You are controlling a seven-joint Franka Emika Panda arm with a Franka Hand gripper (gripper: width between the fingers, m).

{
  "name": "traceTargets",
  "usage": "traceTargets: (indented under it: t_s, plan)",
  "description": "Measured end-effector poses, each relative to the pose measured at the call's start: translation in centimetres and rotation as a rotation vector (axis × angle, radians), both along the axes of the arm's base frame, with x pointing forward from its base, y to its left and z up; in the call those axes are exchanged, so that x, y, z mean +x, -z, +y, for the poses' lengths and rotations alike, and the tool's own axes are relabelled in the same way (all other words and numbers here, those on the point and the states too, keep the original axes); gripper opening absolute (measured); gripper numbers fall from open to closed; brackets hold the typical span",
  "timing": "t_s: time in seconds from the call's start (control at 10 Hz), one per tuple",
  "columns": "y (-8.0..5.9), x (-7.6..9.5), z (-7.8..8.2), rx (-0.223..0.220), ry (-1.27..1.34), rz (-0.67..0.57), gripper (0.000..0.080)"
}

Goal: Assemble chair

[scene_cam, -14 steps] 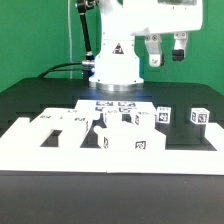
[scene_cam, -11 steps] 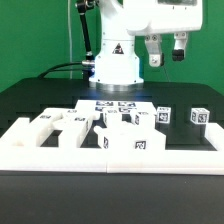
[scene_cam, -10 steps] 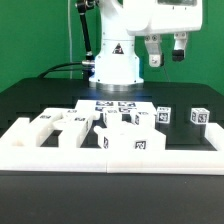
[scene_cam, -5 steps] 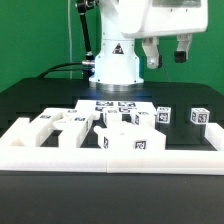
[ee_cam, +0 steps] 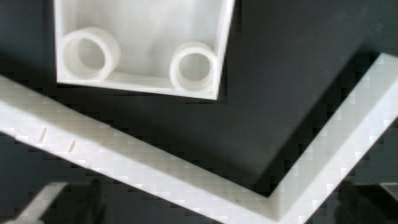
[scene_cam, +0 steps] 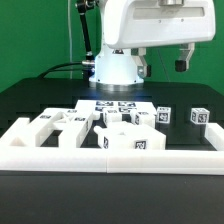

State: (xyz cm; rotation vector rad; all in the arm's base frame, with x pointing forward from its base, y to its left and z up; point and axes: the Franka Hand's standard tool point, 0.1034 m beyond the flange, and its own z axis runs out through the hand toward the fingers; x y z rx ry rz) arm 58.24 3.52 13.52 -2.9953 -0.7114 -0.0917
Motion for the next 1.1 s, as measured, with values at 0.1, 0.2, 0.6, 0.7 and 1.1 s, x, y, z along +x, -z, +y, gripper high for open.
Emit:
traceTargets:
  t_s: [0.1,0.2,0.6,0.7,1.1]
  plan:
    - [0.1,0.0,0.0,0.001,0.035,0.004,0.065]
    - [1.1,-0.1,-0.3,0.002,0.08,-0.006,0.065]
    - [5.7,-1.3,-1.2,-0.003,0.077,-0.037,0.065]
    - [6.6,-1.5,-1.2,-0.004,0.064,-0.034,0.065]
    - [6.7,-1.6,-1.3,-0.006,0.029,-0.029,0.065]
